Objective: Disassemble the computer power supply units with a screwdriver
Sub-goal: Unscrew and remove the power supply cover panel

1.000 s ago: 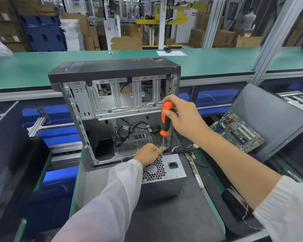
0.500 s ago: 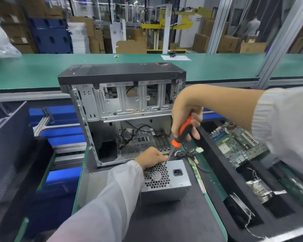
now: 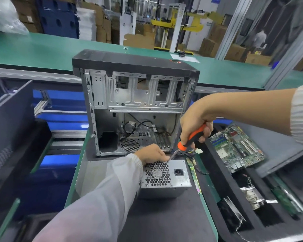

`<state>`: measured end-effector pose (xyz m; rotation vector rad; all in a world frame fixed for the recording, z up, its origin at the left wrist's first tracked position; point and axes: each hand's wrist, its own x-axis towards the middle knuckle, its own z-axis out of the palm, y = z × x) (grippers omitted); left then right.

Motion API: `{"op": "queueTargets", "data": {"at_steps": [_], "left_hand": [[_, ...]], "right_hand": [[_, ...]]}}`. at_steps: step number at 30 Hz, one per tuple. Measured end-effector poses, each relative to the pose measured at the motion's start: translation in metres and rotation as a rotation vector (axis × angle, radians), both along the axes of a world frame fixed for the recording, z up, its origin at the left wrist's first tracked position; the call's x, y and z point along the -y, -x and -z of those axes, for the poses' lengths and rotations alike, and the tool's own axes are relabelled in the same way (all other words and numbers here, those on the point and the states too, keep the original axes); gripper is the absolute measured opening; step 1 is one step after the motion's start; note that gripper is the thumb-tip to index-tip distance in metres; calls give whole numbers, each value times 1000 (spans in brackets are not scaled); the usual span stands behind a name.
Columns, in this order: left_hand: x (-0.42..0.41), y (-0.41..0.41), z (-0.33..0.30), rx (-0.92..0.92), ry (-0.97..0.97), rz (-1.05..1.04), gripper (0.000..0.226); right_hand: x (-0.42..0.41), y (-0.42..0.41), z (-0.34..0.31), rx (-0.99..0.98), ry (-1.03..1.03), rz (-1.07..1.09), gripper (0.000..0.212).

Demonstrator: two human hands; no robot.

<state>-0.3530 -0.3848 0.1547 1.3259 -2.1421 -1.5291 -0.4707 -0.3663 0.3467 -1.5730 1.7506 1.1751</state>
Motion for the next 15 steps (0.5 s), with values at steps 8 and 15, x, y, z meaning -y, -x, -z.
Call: {"op": "queueTargets", "data": {"at_steps": [8, 15], "left_hand": [[4, 3, 2, 28, 9, -42, 34], [-3, 1, 0, 35, -1, 22, 53]], "right_hand": [[-31, -6, 3, -149, 212, -662, 32], [-45, -11, -3, -389, 528, -1602, 12]]}}
